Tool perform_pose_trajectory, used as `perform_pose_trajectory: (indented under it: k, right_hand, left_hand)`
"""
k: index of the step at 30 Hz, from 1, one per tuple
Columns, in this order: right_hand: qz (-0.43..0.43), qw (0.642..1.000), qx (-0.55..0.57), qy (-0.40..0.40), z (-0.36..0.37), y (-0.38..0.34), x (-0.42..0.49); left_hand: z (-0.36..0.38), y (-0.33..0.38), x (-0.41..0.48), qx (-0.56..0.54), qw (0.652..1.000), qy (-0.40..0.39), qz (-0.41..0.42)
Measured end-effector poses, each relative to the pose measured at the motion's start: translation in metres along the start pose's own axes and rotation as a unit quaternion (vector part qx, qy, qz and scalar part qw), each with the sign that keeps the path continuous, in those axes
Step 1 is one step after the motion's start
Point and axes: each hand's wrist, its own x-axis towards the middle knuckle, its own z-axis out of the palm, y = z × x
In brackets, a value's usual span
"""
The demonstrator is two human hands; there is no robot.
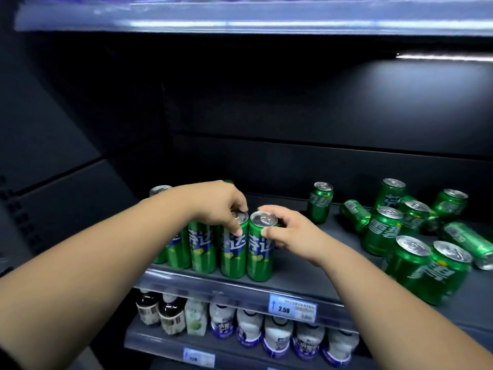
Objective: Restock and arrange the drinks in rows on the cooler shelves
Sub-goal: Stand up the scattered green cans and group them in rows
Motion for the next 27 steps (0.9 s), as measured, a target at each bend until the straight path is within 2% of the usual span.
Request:
perform_pose_trajectory:
  k: [5,12,16,27]
  right_hand:
    - [0.008,1.0,-0.027,0.001,0.007,-0.001,-0.003]
    - [-0.009,0.999,-0.039,-0.011,0.005,0.003,-0.005]
    - [-0.04,0.993,-0.11,-0.024,0.006,0.006,-0.009]
    - [-0.05,0.992,-0.117,-0.012,0.015,0.001,-0.013]
  left_hand:
    - [0.005,0.0,-0.009,0.014,1.0,0.008,-0.016]
    - [0.023,-0.005,-0.018,-0.048,0.998,0.044,-0.02]
    - [0.032,-0.004,-0.028,-0.076,0.994,0.072,-0.018]
    - [0.029,-0.012,-0.031,-0.08,0.995,0.056,-0.01]
